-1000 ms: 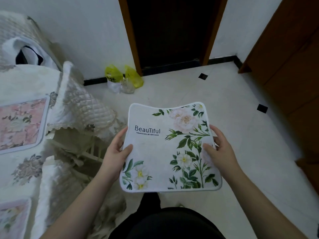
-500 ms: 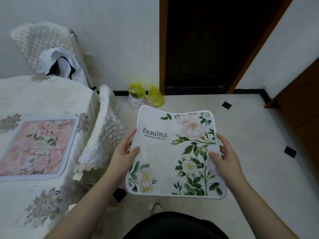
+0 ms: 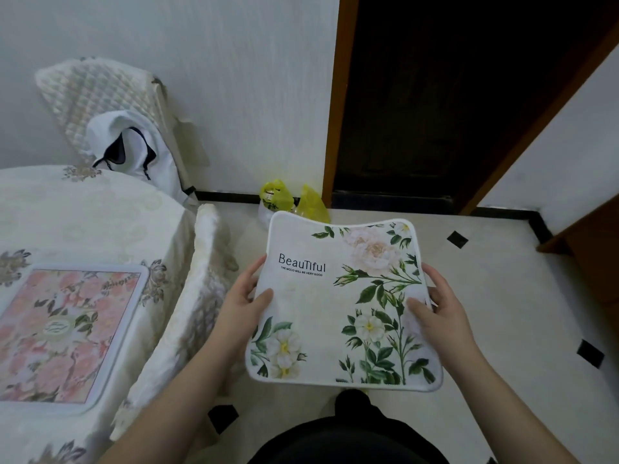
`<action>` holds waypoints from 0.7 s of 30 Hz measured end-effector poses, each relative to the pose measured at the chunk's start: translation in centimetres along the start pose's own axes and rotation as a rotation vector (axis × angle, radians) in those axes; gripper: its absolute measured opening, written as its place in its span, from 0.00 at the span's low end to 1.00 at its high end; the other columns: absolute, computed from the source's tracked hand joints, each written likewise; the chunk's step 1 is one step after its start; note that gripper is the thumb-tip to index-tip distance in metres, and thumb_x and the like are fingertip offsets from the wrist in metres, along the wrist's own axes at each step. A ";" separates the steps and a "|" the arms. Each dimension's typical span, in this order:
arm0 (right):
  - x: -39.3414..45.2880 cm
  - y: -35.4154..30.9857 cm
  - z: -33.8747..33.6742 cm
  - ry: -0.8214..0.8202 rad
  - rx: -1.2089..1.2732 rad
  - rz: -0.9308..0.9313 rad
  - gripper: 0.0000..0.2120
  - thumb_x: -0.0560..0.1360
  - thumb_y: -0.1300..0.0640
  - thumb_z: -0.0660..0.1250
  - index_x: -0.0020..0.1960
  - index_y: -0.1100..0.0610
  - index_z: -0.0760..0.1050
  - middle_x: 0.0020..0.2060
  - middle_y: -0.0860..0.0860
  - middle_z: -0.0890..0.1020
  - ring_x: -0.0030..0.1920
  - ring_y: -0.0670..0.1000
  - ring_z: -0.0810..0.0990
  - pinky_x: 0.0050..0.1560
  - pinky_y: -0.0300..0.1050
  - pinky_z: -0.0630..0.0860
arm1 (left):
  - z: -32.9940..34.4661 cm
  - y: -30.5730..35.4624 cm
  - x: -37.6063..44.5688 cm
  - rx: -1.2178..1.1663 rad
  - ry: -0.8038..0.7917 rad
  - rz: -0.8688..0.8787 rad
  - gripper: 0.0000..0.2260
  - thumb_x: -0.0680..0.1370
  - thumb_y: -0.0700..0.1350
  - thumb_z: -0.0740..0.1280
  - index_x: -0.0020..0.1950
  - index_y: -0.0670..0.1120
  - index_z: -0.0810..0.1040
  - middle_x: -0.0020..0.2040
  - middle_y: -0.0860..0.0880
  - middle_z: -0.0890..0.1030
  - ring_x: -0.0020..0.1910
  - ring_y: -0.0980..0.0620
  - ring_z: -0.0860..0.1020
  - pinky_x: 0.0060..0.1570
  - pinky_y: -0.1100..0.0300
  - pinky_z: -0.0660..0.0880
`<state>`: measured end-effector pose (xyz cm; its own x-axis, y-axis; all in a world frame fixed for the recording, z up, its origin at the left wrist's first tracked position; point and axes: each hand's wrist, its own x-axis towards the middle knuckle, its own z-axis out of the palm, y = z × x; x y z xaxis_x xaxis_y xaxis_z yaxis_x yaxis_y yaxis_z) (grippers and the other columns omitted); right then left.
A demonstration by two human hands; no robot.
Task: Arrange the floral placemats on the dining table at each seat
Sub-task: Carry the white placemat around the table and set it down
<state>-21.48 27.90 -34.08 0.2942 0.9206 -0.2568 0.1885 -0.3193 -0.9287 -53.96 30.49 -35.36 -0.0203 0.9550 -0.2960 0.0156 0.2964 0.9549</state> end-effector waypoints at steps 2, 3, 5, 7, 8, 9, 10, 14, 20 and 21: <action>2.6 -0.2 -0.3 -0.020 0.011 -0.003 0.30 0.78 0.65 0.66 0.72 0.40 0.67 0.50 0.46 0.84 0.48 0.47 0.85 0.49 0.56 0.82 | 0.9 0.6 1.9 0.036 0.024 0.006 0.27 0.80 0.37 0.67 0.71 0.64 0.70 0.60 0.54 0.83 0.53 0.46 0.84 0.52 0.41 0.81; 4.1 -0.3 -0.5 -0.031 0.019 -0.007 0.30 0.78 0.65 0.66 0.72 0.40 0.67 0.50 0.46 0.84 0.48 0.47 0.85 0.49 0.55 0.82 | 1.4 0.9 2.9 0.044 0.038 0.006 0.27 0.80 0.37 0.67 0.71 0.65 0.70 0.60 0.54 0.83 0.53 0.46 0.85 0.52 0.40 0.81; 7.0 -0.9 -1.1 -0.054 0.032 -0.005 0.29 0.78 0.65 0.67 0.72 0.41 0.67 0.48 0.45 0.84 0.46 0.45 0.85 0.48 0.53 0.82 | 2.7 1.5 4.9 0.041 0.061 -0.008 0.27 0.80 0.37 0.67 0.71 0.65 0.71 0.60 0.53 0.83 0.53 0.45 0.84 0.53 0.39 0.81; 9.7 -1.4 -1.8 -0.073 0.034 -0.003 0.29 0.78 0.65 0.67 0.72 0.41 0.67 0.47 0.44 0.84 0.45 0.44 0.84 0.48 0.52 0.82 | 4.2 2.4 6.6 0.042 0.085 -0.033 0.27 0.79 0.38 0.67 0.70 0.66 0.71 0.60 0.54 0.83 0.53 0.45 0.84 0.53 0.38 0.80; 11.2 -1.6 -2.2 -0.087 0.023 -0.007 0.29 0.78 0.65 0.66 0.72 0.41 0.67 0.48 0.44 0.84 0.45 0.43 0.84 0.48 0.51 0.82 | 5.0 2.9 7.5 0.041 0.096 -0.043 0.27 0.78 0.39 0.68 0.70 0.66 0.71 0.60 0.54 0.83 0.53 0.44 0.84 0.54 0.38 0.80; 12.6 -1.7 -2.5 -0.108 0.003 -0.018 0.29 0.78 0.65 0.66 0.72 0.40 0.67 0.50 0.44 0.84 0.46 0.43 0.84 0.48 0.50 0.81 | 5.8 3.3 8.5 0.042 0.105 -0.051 0.27 0.77 0.41 0.68 0.69 0.67 0.72 0.60 0.53 0.83 0.53 0.44 0.84 0.54 0.37 0.79; 14.2 -1.8 -2.9 -0.137 -0.026 -0.034 0.29 0.78 0.65 0.65 0.72 0.40 0.66 0.52 0.44 0.83 0.47 0.43 0.84 0.48 0.49 0.81 | 6.6 3.7 9.5 0.037 0.117 -0.056 0.26 0.77 0.41 0.68 0.69 0.67 0.72 0.60 0.53 0.83 0.53 0.43 0.84 0.55 0.37 0.79; 19.8 -3.0 -3.3 -0.222 -0.094 -0.086 0.29 0.79 0.65 0.64 0.72 0.40 0.66 0.57 0.44 0.82 0.50 0.42 0.83 0.47 0.43 0.81 | 9.2 5.6 13.1 0.003 0.147 -0.067 0.26 0.80 0.36 0.65 0.67 0.66 0.73 0.61 0.52 0.83 0.50 0.43 0.85 0.52 0.38 0.81; 26.4 -5.6 -1.8 -0.281 -0.089 -0.089 0.29 0.78 0.65 0.65 0.73 0.42 0.66 0.55 0.44 0.82 0.48 0.39 0.82 0.46 0.39 0.78 | 9.4 7.2 16.9 -0.005 0.229 -0.048 0.27 0.80 0.35 0.65 0.72 0.61 0.71 0.61 0.55 0.83 0.53 0.44 0.85 0.55 0.39 0.80; 27.3 -5.9 -1.3 -0.294 -0.093 -0.094 0.29 0.78 0.65 0.65 0.73 0.42 0.66 0.54 0.44 0.82 0.49 0.39 0.83 0.46 0.41 0.78 | 9.1 7.4 17.4 -0.015 0.242 -0.044 0.27 0.80 0.35 0.65 0.72 0.61 0.71 0.61 0.55 0.83 0.53 0.44 0.84 0.55 0.39 0.80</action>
<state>-13.37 54.63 -35.23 -0.0089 0.9683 -0.2495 0.2910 -0.2362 -0.9271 -45.06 49.46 -33.62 -0.2600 0.9091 -0.3255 -0.0058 0.3356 0.9420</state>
